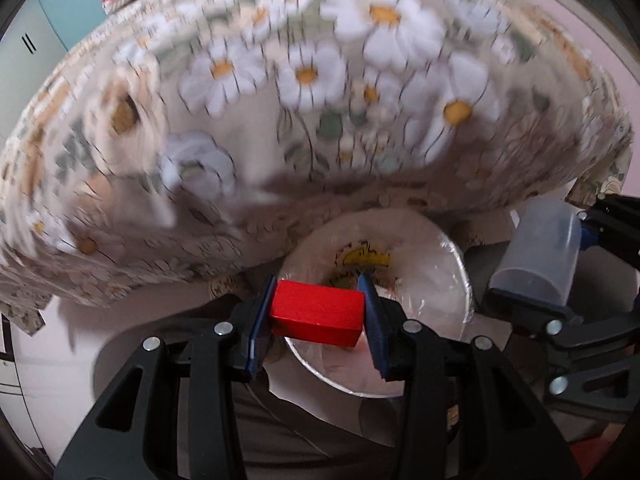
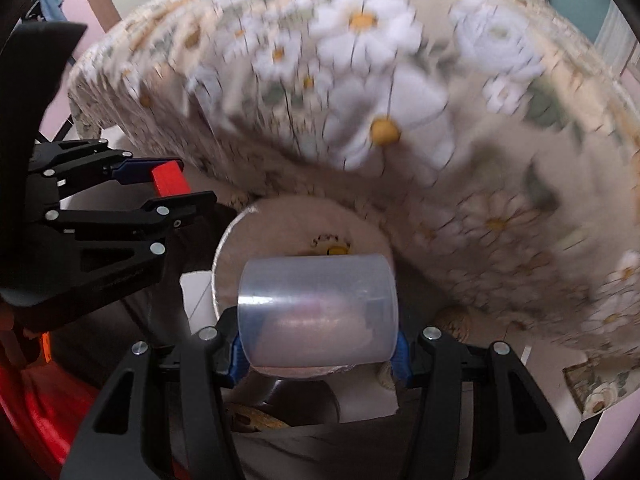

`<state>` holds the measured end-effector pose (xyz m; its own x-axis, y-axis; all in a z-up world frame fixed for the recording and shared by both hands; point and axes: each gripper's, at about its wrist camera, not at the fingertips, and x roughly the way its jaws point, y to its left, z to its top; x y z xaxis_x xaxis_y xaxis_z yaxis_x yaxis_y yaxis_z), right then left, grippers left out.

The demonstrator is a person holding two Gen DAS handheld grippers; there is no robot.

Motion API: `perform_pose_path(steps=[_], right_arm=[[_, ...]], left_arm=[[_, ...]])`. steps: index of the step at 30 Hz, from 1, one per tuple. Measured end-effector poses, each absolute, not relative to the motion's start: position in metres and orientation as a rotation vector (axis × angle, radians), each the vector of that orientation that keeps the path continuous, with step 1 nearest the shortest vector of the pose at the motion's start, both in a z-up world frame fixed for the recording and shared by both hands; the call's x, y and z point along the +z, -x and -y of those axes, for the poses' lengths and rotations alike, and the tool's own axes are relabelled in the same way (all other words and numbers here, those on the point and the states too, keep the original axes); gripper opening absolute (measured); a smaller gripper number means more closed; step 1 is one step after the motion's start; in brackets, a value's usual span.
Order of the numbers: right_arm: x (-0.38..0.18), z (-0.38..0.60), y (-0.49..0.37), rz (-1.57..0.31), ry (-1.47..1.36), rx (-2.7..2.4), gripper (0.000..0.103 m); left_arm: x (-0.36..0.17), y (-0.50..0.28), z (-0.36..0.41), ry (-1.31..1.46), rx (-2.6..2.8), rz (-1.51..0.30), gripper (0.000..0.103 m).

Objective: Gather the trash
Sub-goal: 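Carry the red block in the left tool while the right tool carries the clear cup to the bowl, then open the left tool over the bowl while the right tool releases the clear cup into it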

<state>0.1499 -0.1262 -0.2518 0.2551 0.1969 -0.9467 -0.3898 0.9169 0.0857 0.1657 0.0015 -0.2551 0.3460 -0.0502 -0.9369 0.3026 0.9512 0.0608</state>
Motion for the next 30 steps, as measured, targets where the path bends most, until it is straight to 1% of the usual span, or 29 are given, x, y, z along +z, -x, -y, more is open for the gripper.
perform_pose_path(steps=[8, 14, 19, 30], right_arm=[[-0.316, 0.117, -0.16, -1.394, 0.202, 0.384, 0.056], [-0.352, 0.112, -0.17, -1.491, 0.165, 0.357, 0.056], [-0.373, 0.116, -0.178, -1.547, 0.11, 0.347, 0.056], [-0.407, 0.108, -0.186, -1.649, 0.045, 0.343, 0.056]], left_arm=[[-0.309, -0.18, 0.002, -0.206, -0.22, -1.305, 0.042], [-0.347, -0.193, 0.006, -0.163, -0.215, -1.396, 0.042], [-0.381, -0.205, 0.005, -0.129, -0.207, -1.478, 0.042], [-0.413, -0.221, 0.011, -0.096, -0.203, -1.563, 0.042]])
